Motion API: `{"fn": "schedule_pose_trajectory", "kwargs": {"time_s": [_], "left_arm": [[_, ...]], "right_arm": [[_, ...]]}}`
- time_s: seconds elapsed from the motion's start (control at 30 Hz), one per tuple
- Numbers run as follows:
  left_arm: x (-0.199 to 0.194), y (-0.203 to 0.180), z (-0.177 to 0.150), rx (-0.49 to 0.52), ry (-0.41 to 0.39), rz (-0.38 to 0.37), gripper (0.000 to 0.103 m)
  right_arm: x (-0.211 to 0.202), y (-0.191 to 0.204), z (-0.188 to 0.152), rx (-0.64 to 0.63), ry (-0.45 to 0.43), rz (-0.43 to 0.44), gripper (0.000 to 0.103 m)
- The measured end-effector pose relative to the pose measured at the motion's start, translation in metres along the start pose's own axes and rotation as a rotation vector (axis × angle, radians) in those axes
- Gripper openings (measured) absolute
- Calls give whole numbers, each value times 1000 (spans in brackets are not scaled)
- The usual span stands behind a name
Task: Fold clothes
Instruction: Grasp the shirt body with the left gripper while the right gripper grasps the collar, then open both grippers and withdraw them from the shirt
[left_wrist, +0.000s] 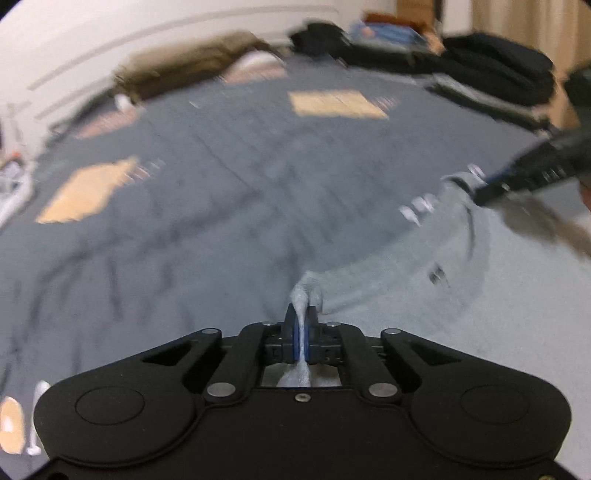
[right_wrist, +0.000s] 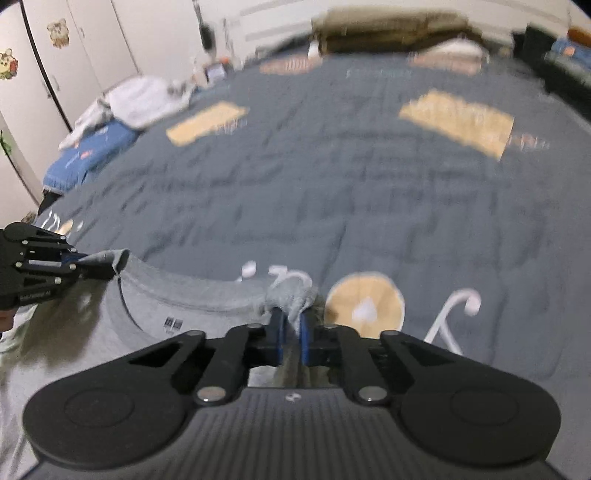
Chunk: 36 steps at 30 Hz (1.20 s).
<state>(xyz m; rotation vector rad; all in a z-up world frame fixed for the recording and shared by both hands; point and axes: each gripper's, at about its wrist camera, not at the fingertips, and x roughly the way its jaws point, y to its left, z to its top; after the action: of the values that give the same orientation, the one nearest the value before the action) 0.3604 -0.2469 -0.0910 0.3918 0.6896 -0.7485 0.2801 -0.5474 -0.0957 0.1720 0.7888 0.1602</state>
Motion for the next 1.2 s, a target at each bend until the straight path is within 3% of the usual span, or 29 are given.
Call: {"fn": "schedule_pose_trajectory", "kwargs": {"time_s": [0.17, 0.27, 0.33, 0.37, 0.47, 0.53, 0.6, 0.67, 0.93, 1.2], "left_arm": [[22, -10, -5, 32, 73, 24, 4], [22, -9, -12, 10, 67, 57, 14], [9, -2, -12, -27, 44, 78, 38], [2, 2, -12, -47, 32, 88, 43], [-30, 7, -11, -89, -10, 87, 47], [-56, 8, -12, -120, -41, 73, 52], [-84, 1, -16, -156, -74, 42, 57], [-108, -11, -22, -189, -100, 30, 62], [-170, -79, -41, -260, -114, 9, 80], [-213, -135, -79, -323, -97, -33, 81]], "right_arm": [[15, -11, 2, 29, 3, -69, 6], [20, -14, -6, 18, 18, -88, 7], [10, -13, -9, 13, -5, -83, 10], [5, -12, -10, 10, -18, -79, 10], [-23, -11, -11, 16, -56, -65, 15], [-45, -8, -14, 22, -77, -57, 30], [-68, -2, -20, 40, -90, -50, 52], [-88, 6, -29, 66, -100, -52, 56], [-152, 50, -75, 172, -83, -66, 58], [-196, 97, -130, 203, -68, -87, 59]]}}
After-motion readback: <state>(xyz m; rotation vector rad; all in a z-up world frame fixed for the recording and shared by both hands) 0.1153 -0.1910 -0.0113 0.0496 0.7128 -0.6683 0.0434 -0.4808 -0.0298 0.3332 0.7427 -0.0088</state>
